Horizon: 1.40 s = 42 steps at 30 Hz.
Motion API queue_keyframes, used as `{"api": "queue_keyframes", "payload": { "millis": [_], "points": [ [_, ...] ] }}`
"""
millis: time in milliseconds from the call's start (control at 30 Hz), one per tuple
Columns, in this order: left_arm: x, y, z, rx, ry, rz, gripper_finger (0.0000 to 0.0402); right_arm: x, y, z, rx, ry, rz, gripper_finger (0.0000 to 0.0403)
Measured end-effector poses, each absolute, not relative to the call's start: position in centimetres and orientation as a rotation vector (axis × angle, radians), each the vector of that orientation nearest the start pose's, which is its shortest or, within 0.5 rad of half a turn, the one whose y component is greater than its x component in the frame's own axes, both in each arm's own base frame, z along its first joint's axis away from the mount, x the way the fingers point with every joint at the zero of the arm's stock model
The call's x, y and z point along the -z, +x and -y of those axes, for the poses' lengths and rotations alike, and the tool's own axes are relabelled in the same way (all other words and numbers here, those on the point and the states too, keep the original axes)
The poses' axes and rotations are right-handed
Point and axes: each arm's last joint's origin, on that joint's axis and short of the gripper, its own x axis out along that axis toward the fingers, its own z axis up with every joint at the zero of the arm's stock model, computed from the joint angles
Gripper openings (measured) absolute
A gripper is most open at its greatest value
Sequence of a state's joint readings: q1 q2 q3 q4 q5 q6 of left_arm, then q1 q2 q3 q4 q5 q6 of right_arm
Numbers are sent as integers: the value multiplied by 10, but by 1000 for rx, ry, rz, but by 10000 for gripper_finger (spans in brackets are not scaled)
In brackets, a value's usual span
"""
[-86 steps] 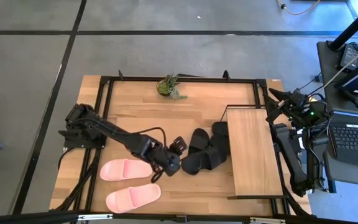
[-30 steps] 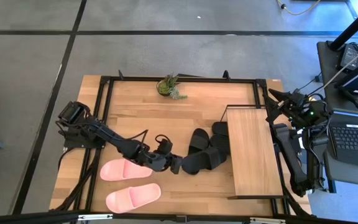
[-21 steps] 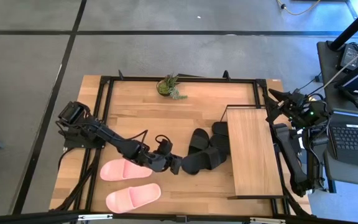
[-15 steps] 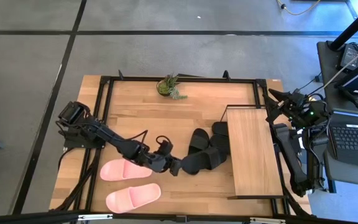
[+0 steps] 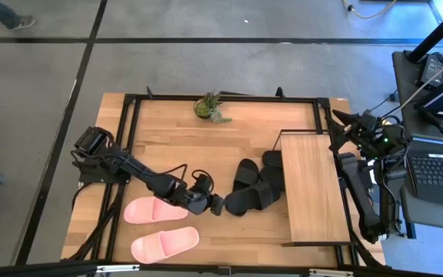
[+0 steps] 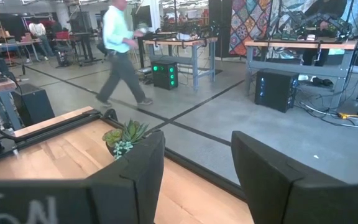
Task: Pick and place slides into the shelf
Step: Put the black slides under the shelf
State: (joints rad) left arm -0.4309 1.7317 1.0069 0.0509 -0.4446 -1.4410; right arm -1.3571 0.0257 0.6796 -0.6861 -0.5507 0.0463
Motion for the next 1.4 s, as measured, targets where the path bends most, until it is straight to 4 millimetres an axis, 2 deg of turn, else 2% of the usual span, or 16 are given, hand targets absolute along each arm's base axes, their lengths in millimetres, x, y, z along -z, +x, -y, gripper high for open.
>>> {"api": "queue_keyframes", "payload": {
  "millis": [367, 800, 1200, 1400],
  "points": [
    [-165, 340, 141, -438, -1129, -526, 144, -303, 16, 3, 806, 76, -4, 188],
    [-168, 344, 141, -398, -1157, -496, 147, -303, 16, 3, 806, 84, -9, 188],
    [-170, 346, 138, -378, -1178, -494, 246, -302, 16, 3, 806, 86, -10, 188],
    [-172, 349, 135, -385, -1189, -456, 258, -302, 16, 3, 806, 92, -15, 188]
  ]
}}
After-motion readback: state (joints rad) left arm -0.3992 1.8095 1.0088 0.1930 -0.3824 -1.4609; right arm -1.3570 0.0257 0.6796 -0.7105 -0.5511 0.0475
